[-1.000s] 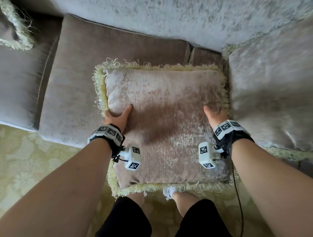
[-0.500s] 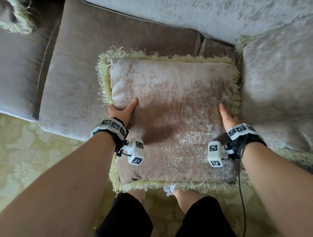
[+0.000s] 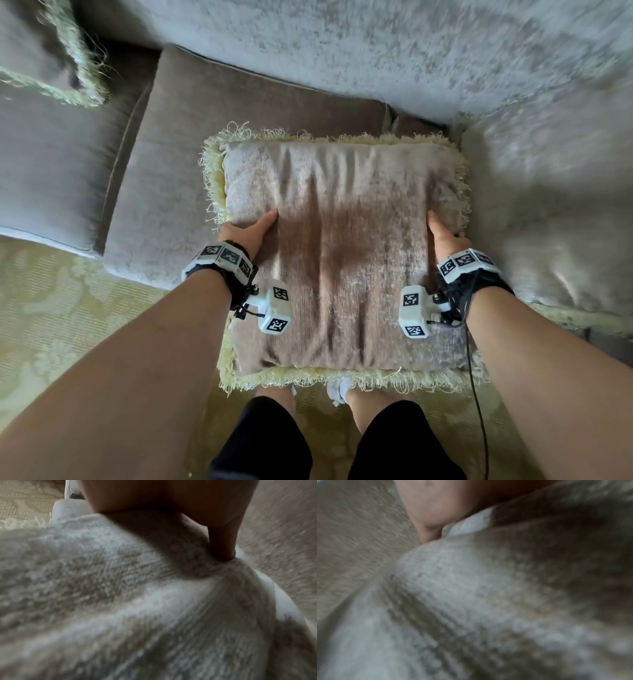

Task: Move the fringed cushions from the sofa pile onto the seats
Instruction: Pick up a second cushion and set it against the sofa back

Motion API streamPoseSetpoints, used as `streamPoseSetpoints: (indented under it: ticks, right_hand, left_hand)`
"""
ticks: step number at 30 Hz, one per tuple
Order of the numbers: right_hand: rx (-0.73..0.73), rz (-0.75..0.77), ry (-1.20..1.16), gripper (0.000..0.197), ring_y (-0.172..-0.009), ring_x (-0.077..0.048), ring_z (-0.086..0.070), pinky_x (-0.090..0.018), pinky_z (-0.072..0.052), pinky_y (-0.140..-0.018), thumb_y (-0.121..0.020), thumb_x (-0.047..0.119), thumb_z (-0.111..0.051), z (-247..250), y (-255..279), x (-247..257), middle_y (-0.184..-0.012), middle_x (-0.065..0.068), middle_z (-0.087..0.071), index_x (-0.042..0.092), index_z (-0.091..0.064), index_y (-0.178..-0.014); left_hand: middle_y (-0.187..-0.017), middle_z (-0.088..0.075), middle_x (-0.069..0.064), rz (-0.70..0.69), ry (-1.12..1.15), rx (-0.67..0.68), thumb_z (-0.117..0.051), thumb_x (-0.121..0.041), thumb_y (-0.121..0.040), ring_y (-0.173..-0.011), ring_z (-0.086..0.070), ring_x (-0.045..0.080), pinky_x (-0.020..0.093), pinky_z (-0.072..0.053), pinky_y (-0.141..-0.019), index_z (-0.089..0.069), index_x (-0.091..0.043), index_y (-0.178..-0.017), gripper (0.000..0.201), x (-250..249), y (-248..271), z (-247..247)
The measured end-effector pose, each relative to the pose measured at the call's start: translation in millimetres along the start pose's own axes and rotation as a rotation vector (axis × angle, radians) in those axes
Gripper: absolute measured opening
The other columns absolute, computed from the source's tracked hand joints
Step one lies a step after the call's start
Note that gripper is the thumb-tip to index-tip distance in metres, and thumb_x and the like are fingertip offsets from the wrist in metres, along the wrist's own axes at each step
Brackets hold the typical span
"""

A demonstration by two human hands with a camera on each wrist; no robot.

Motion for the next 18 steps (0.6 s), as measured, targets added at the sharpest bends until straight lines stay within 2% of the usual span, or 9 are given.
streamPoseSetpoints:
  ticks: [2,4,7,9,12,15,16,18]
  right_hand:
    - [0.004,0.041,-0.029,0.1,-0.136,-0.038,-0.039,-0.049,-0.028,-0.109,-0.079,0.083,-0.04,9,25,13,-0.154,-0.015,-0.035,0.014,-0.03,-0.151]
    - [0.005,0.081,-0.059,0.1,-0.137,-0.038,-0.038,-0.05,-0.027,-0.111,-0.08,0.082,-0.042,17,48,27,-0.155,-0.015,-0.033,0.013,-0.028,-0.151]
    - [0.011,0.153,-0.082,0.097,-0.134,-0.038,-0.041,-0.048,-0.031,-0.108,-0.082,0.08,-0.042,32,96,55,-0.153,-0.015,-0.036,0.011,-0.032,-0.15]
    - [0.008,0.203,-0.121,0.097,-0.134,-0.038,-0.041,-0.049,-0.031,-0.109,-0.081,0.079,-0.044,40,124,71,-0.152,-0.014,-0.037,0.012,-0.033,-0.15]
    - [0.009,0.297,-0.194,0.097,-0.135,-0.037,-0.04,-0.05,-0.029,-0.111,-0.08,0.078,-0.048,54,176,96,-0.153,-0.013,-0.035,0.012,-0.031,-0.15]
    - [-0.004,0.377,-0.242,0.102,-0.137,-0.037,-0.037,-0.051,-0.028,-0.113,-0.077,0.08,-0.048,68,223,120,-0.155,-0.013,-0.033,0.012,-0.028,-0.152]
    - [-0.001,0.394,-0.26,0.101,-0.137,-0.037,-0.037,-0.05,-0.027,-0.113,-0.078,0.079,-0.049,71,237,126,-0.155,-0.013,-0.033,0.013,-0.028,-0.152]
    - [-0.011,0.448,-0.299,0.094,-0.136,-0.036,-0.038,-0.046,-0.027,-0.11,-0.082,0.074,-0.05,83,265,143,-0.152,-0.013,-0.036,0.012,-0.03,-0.15]
  left_hand:
    - [-0.085,-0.057,0.0,-0.021,0.03,-0.034,-0.077,-0.064,-0.08,-0.073,-0.059,0.016,0.034,-0.052,-0.078,-0.059,-0.012,-0.133,0.076,-13,19,22]
    - [-0.094,-0.06,0.003,-0.048,0.048,-0.068,-0.077,-0.064,-0.08,-0.074,-0.058,0.017,0.035,-0.05,-0.079,-0.055,-0.011,-0.136,0.08,-27,37,47]
    - [-0.117,-0.063,0.01,-0.107,0.114,-0.1,-0.078,-0.064,-0.078,-0.075,-0.057,0.016,0.03,-0.047,-0.064,-0.056,-0.01,-0.136,0.082,-54,68,94]
    - [-0.117,-0.063,0.01,-0.145,0.135,-0.122,-0.078,-0.065,-0.078,-0.076,-0.057,0.017,0.028,-0.043,-0.06,-0.058,-0.009,-0.131,0.079,-71,87,121]
    - [-0.099,-0.062,0.004,-0.21,0.172,-0.171,-0.074,-0.069,-0.08,-0.078,-0.058,0.019,0.033,-0.046,-0.079,-0.059,-0.013,-0.104,0.063,-97,123,174]
    - [-0.082,-0.05,-0.003,-0.278,0.213,-0.196,-0.07,-0.065,-0.086,-0.079,-0.054,0.019,0.035,-0.046,-0.092,-0.05,-0.019,-0.091,0.05,-124,156,218]
    - [-0.084,-0.05,-0.002,-0.293,0.221,-0.196,-0.069,-0.063,-0.088,-0.083,-0.053,0.02,0.035,-0.044,-0.092,-0.049,-0.019,-0.092,0.049,-130,165,230]
    - [-0.1,-0.059,0.004,-0.341,0.252,-0.193,-0.068,-0.065,-0.088,-0.095,-0.054,0.025,0.034,-0.042,-0.089,-0.052,-0.014,-0.11,0.058,-146,183,258]
Point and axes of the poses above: each hand's wrist, its own y-axis away from the middle knuckle, its own z-axis out of the back of the hand, x = y × z, the point moved 5 cm from there along -y, towards the middle knuckle
